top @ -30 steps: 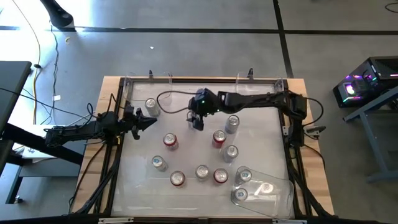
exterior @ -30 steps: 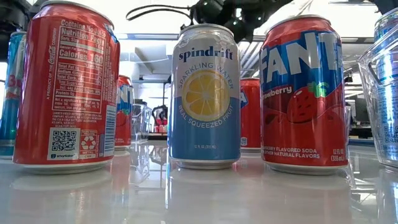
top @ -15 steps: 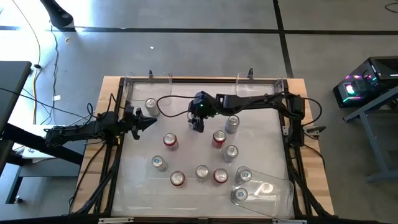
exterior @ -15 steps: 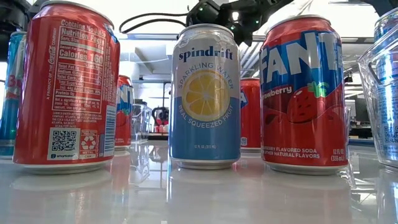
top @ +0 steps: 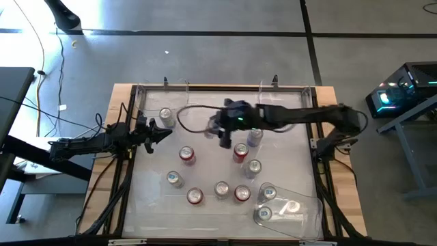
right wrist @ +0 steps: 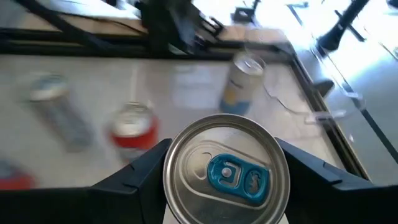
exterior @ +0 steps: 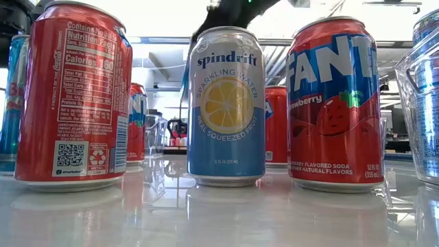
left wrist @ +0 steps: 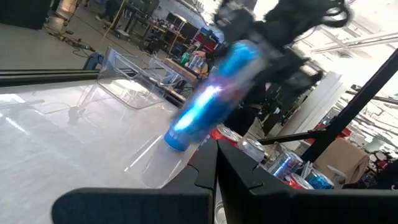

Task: Sort soda cans
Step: Put the blue soda can into the bottom transparent bin, then move the blue soda can to the center

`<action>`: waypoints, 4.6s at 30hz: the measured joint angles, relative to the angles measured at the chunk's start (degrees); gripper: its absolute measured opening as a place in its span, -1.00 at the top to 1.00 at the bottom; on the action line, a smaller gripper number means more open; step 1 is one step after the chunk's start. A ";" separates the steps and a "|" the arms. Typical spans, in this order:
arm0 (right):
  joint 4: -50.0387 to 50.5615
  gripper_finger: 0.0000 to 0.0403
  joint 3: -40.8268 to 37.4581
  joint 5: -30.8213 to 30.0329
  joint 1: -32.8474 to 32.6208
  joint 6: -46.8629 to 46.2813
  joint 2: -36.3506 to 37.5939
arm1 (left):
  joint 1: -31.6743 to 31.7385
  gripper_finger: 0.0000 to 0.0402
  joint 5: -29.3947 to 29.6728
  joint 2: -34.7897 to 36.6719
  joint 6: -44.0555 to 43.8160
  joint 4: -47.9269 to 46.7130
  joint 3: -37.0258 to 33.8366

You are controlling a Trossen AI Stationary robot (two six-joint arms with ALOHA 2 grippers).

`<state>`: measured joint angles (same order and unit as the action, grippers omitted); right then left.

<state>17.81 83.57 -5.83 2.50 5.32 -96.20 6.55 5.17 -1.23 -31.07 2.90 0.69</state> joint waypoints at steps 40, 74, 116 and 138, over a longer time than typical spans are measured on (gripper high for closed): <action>59.71 -0.10 -0.09 -37.77 -69.53 -96.58 1.26 | -6.21 1.00 3.28 0.00 -2.82 1.20 0.00; 45.08 -0.10 -18.78 -43.22 -69.25 -104.22 0.89 | -6.23 1.00 3.32 0.01 -4.26 1.73 0.00; 29.03 -0.62 -8.79 -34.79 -41.78 -36.61 11.18 | -9.60 0.66 -6.19 -4.03 23.39 22.64 12.36; 33.63 -0.62 -12.85 -44.76 -47.93 -51.35 13.70 | -28.32 -0.04 17.22 -58.11 35.04 -38.59 62.01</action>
<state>51.44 70.72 -50.59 -45.43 -46.03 -82.50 -21.78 22.39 -59.35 3.97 -35.69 62.70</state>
